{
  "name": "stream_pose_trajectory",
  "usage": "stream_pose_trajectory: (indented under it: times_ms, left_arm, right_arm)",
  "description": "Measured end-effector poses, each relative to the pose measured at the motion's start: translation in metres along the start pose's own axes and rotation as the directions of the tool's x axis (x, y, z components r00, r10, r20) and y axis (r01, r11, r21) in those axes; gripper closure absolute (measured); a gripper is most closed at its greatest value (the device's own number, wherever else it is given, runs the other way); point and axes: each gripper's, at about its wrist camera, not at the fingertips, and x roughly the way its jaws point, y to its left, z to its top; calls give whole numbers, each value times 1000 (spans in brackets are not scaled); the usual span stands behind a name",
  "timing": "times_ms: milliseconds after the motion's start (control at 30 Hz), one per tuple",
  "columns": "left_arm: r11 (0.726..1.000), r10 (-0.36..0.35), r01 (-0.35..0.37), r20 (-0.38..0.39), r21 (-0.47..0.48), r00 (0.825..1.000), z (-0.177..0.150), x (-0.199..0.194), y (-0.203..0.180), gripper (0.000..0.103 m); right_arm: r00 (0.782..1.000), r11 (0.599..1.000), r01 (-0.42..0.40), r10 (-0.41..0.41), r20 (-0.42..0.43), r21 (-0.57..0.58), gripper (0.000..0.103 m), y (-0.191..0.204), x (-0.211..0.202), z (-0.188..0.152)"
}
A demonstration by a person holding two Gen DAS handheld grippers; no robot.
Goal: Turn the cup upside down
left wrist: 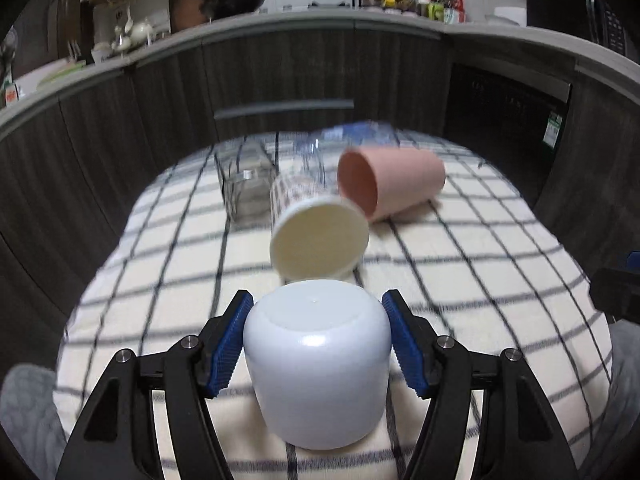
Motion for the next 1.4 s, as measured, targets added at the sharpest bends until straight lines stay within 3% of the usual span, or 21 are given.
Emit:
stream_pose_trajectory:
  times_ms: [233, 367, 500, 800, 1400]
  left_arm:
    - [1000, -3, 4, -14, 29, 1000, -16, -8, -5, 37]
    - [999, 1, -2, 18, 36, 1000, -11, -19, -7, 21]
    - [998, -3, 0, 39, 55, 999, -7, -31, -9, 21]
    - [1000, -2, 2, 16, -6, 1000, 4, -61, 5, 21]
    - [992, 51, -53, -18, -116, 999, 10, -134, 57, 21]
  right_arm:
    - [1000, 1000, 20, -19, 2, -16, 21, 2, -7, -5]
    - [1000, 1000, 20, -19, 3, -24, 21, 4, -11, -5]
    - [1000, 999, 25, -24, 11, -25, 21, 5, -17, -6]
    - [998, 999, 32, -30, 50, -35, 21, 10, -36, -4]
    - [990, 996, 4, 8, 140, -87, 21, 58, -81, -15]
